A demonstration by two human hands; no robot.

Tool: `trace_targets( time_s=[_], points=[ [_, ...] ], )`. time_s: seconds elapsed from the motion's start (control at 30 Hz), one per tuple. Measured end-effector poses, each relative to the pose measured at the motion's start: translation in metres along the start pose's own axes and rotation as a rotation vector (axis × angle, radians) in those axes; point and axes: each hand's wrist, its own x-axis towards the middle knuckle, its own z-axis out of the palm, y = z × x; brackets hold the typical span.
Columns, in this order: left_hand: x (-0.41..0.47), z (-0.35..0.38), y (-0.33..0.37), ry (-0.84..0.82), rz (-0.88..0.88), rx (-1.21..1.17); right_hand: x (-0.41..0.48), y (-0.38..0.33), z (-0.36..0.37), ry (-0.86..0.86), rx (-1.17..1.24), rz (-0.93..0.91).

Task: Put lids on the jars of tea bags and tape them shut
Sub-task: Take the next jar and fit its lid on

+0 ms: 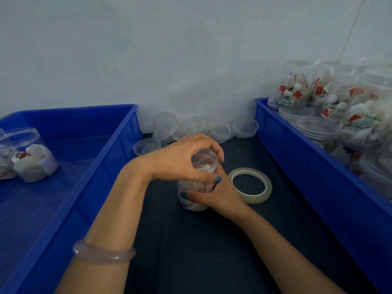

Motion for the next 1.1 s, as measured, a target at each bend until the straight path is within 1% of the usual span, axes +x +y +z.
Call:
trace_targets(
  time_s=[0.1,0.13,0.17,0.23,0.27,0.33,0.4,0.5,0.57,0.63,0.73,0.83,0.9,1.0,1.1],
  points=[
    [0.011,0.013,0.001,0.192,0.023,-0.117,-0.001,-0.001,0.000,0.002,-0.020,0.018],
    [0.013,0.015,-0.001,0.213,0.020,-0.144,-0.002,-0.002,0.000,-0.006,-0.023,0.024],
    [0.013,0.016,-0.003,0.211,0.016,-0.145,-0.002,-0.002,0.000,-0.009,-0.023,0.027],
    [0.011,0.011,-0.007,0.185,-0.014,-0.030,-0.001,-0.002,0.001,0.000,-0.010,0.030],
    [0.008,0.008,-0.009,0.161,-0.055,0.050,-0.001,-0.001,0.001,0.005,0.002,0.029],
    [0.001,-0.001,-0.011,0.109,-0.193,0.168,-0.001,-0.001,0.001,-0.002,0.017,0.022],
    [-0.009,-0.011,-0.012,0.066,-0.291,0.199,-0.001,0.000,0.001,-0.003,0.024,0.020],
    [-0.026,-0.030,-0.015,0.083,-0.323,0.264,-0.002,0.001,0.001,0.002,0.057,0.010],
    [-0.034,-0.038,-0.014,0.090,-0.314,0.271,-0.002,0.001,0.002,0.008,0.056,0.003],
    [-0.034,-0.038,-0.006,0.046,-0.296,0.252,-0.002,0.001,0.003,0.011,0.053,0.005],
    [-0.019,-0.020,0.013,0.022,-0.224,0.323,-0.002,0.000,0.003,0.008,0.032,-0.001],
    [-0.003,-0.001,0.025,-0.024,-0.239,0.364,-0.002,0.000,0.003,-0.006,0.004,-0.015],
    [0.002,0.005,0.024,-0.008,-0.225,0.344,-0.002,0.001,0.002,-0.007,-0.011,-0.014],
    [0.006,0.004,0.015,0.047,-0.107,0.253,-0.001,-0.001,0.001,-0.006,-0.043,-0.001],
    [0.005,0.002,0.008,0.045,-0.008,0.024,0.002,-0.004,-0.002,-0.032,-0.037,0.028]
  ],
)
